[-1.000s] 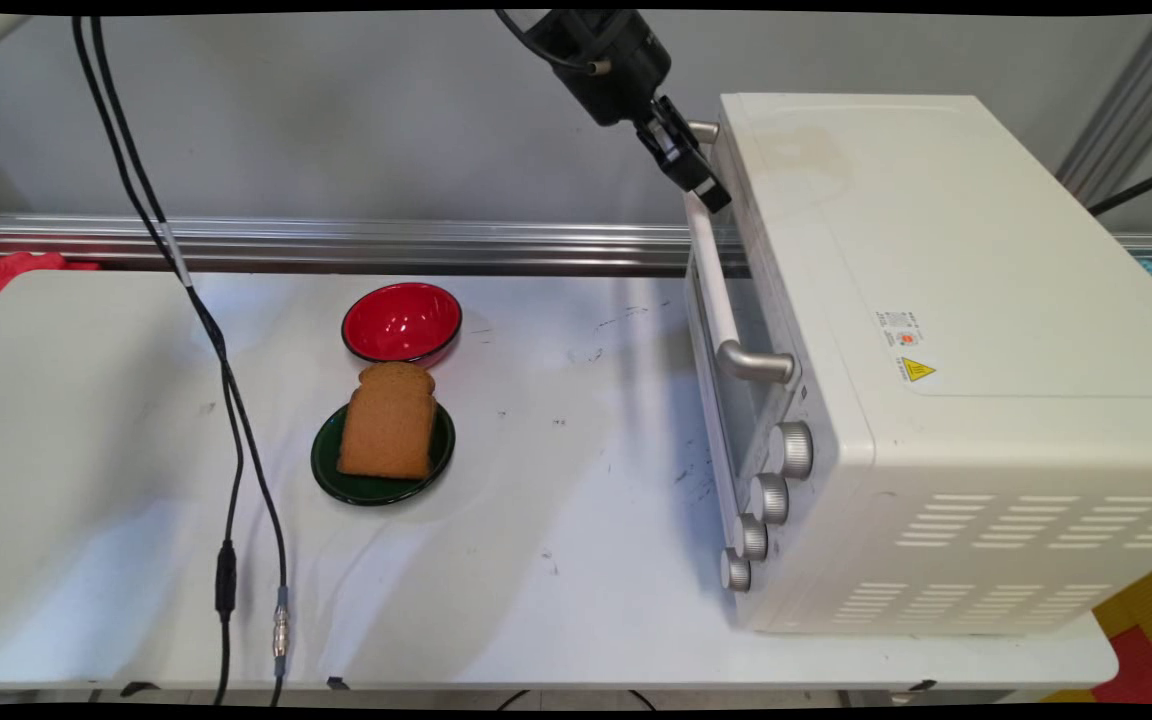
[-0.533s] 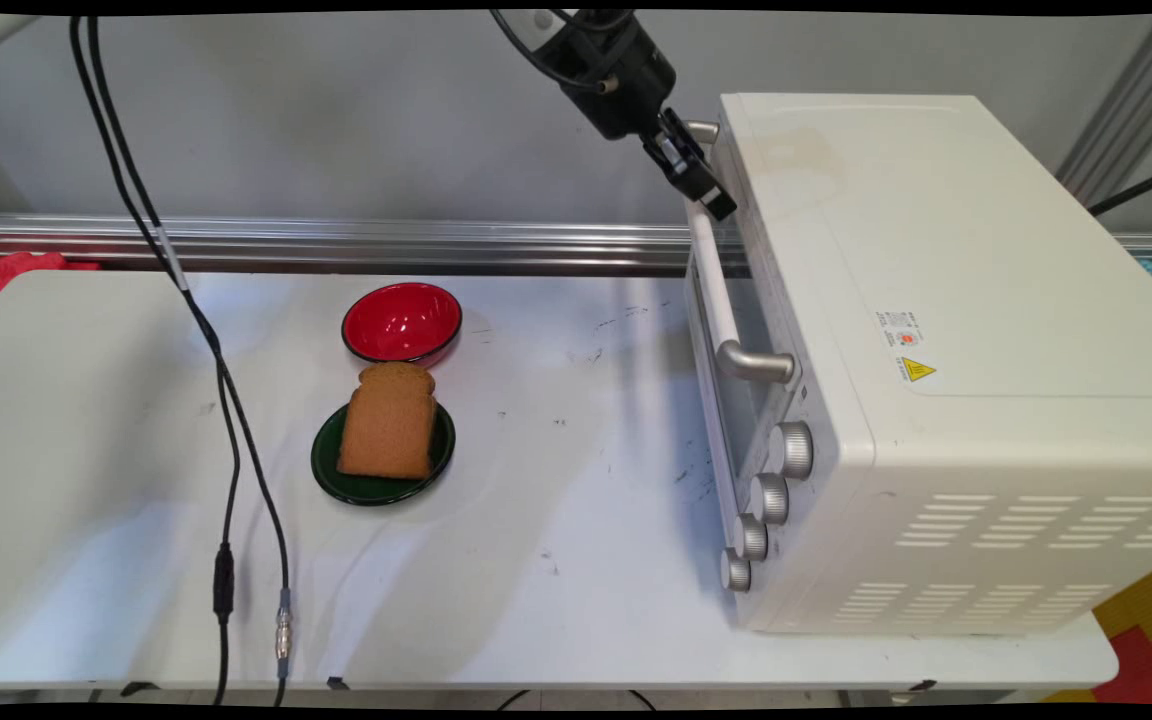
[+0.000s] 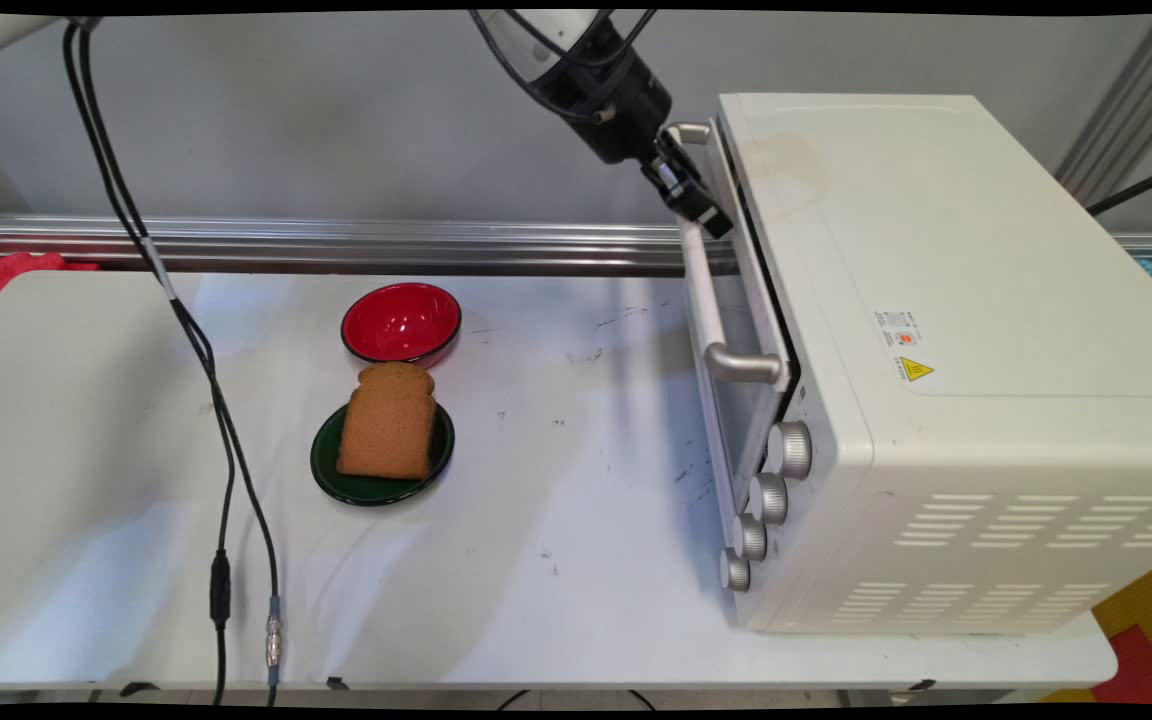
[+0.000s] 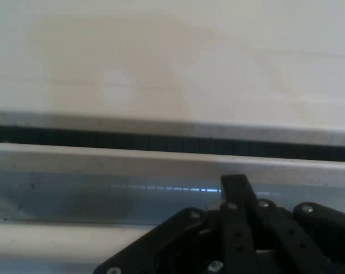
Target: Open the oven
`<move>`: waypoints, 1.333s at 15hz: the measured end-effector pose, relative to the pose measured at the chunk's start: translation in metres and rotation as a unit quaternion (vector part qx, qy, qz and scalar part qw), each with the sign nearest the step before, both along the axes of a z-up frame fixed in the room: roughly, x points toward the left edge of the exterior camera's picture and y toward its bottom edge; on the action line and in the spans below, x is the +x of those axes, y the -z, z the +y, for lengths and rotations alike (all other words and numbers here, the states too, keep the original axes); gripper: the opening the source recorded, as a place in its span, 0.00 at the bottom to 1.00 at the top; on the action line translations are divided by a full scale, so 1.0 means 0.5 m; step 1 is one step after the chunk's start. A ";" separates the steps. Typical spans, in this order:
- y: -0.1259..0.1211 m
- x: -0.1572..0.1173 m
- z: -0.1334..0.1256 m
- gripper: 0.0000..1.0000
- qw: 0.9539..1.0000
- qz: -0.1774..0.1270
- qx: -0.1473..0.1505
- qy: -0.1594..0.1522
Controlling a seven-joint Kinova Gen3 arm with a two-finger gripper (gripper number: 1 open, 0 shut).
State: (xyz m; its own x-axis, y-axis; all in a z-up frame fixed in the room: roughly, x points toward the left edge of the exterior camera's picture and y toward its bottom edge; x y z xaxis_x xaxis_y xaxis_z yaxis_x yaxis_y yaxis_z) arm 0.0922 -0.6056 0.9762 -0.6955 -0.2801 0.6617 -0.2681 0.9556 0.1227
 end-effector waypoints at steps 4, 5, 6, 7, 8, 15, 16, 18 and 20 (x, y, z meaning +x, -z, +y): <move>0.012 0.016 0.008 0.00 1.000 -0.009 0.000 0.001; 0.015 0.024 0.012 0.00 1.000 -0.014 0.000 0.001; 0.019 0.034 0.016 0.00 1.000 -0.019 0.001 0.001; 0.022 0.043 0.020 0.00 1.000 -0.025 0.002 0.001; 0.025 0.051 0.023 0.00 1.000 -0.031 0.003 0.003; 0.060 0.123 0.053 0.00 0.997 -0.075 0.005 0.019; 0.066 0.134 0.057 0.00 0.996 -0.081 0.004 0.022; 0.081 0.151 0.063 0.00 0.995 -0.091 0.000 0.028; 0.097 0.169 0.068 0.00 0.994 -0.102 -0.006 0.031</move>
State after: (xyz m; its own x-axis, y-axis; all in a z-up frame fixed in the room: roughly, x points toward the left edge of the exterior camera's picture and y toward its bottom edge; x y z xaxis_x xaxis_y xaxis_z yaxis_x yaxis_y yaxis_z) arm 0.1766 -0.5718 0.9279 -0.8308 -0.2259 0.5086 -0.2271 0.9720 0.0607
